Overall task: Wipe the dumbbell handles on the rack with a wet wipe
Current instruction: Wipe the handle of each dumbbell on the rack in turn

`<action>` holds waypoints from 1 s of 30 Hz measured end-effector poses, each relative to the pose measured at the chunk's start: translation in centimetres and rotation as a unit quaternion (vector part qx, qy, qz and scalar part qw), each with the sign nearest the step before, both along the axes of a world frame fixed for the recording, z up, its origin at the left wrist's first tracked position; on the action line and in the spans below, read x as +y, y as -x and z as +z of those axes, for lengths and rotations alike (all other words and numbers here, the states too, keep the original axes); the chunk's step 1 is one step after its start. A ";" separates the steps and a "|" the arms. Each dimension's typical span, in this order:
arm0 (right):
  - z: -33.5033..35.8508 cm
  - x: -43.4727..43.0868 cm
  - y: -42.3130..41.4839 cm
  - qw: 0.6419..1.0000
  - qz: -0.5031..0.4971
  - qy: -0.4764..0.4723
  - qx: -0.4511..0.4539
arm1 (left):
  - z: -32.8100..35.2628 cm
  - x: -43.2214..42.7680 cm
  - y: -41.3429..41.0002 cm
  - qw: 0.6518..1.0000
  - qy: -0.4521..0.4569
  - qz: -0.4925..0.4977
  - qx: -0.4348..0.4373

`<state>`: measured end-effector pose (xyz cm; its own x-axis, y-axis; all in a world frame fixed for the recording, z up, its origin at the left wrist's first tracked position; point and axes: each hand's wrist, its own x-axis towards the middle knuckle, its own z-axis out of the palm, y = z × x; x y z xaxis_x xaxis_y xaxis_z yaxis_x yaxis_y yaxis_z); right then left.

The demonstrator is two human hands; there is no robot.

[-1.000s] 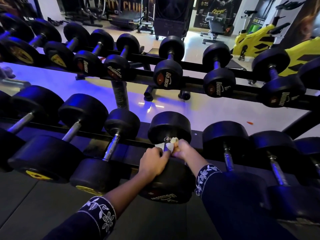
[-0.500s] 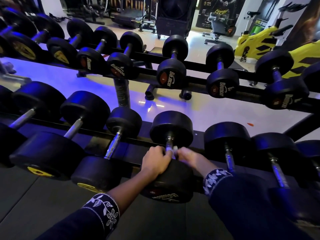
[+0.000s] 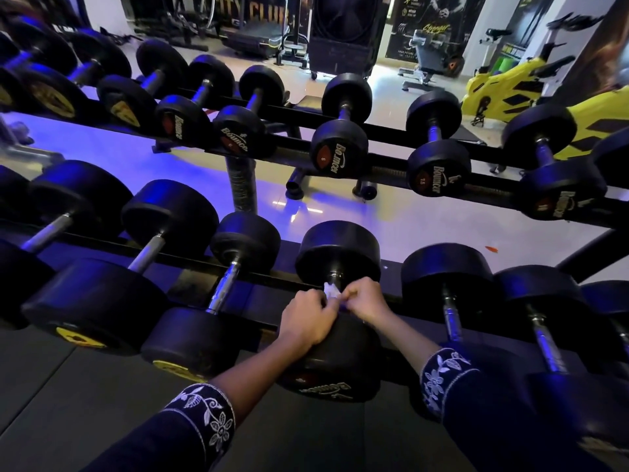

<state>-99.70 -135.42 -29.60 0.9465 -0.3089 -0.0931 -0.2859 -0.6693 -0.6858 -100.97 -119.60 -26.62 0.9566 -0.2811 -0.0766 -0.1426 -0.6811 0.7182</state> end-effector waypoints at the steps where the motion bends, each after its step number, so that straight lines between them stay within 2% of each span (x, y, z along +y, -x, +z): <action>1: 0.1 -0.1 0.3 1.000 0.022 0.005 0.019 | -0.1 -0.1 0.0 1.000 0.000 0.002 0.000; 3: 0.5 0.2 0.2 0.999 0.025 0.016 0.016 | -0.2 -0.1 -0.2 1.000 -0.004 -0.001 -0.004; 6: 1.0 0.6 -1.8 0.998 -0.038 0.040 -0.031 | -0.2 -0.1 -0.1 1.000 -0.006 -0.005 -0.008; 9: 1.2 0.6 -3.2 0.995 -0.083 0.040 -0.028 | -0.2 0.1 -0.1 1.000 -0.001 -0.008 -0.007; 15: 0.4 1.0 -0.3 0.999 -0.002 0.037 0.036 | -0.2 0.1 0.0 1.000 -0.004 -0.002 -0.007; 18: 0.8 0.8 -1.0 0.999 -0.040 0.018 0.014 | -0.2 0.0 -0.1 1.000 -0.010 -0.003 -0.002; 22: 0.7 0.5 -3.7 0.981 -0.168 -0.087 0.030 | 0.0 0.1 0.0 1.000 -0.001 -0.005 0.001; 24: 0.7 0.9 -3.4 0.977 -0.172 -0.123 0.037 | 0.0 0.1 0.0 1.000 -0.003 -0.005 0.001; 26: 0.7 1.0 -1.9 0.963 -0.174 -0.184 0.087 | 0.0 0.1 0.0 1.000 -0.008 -0.003 0.000; 28: 0.2 0.5 -0.1 0.926 -0.164 -0.286 0.185 | 0.2 0.2 0.0 1.000 -0.001 -0.005 0.008; 30: -0.5 -0.2 0.8 0.901 -0.163 -0.328 0.231 | 0.2 0.2 0.1 1.000 0.006 -0.008 0.017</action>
<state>-100.51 -135.58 -30.13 0.6283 -0.2993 -0.7181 -0.7509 0.0078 -0.6603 -101.08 -119.40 -26.41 0.9487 -0.2979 -0.1062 -0.1286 -0.6702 0.7310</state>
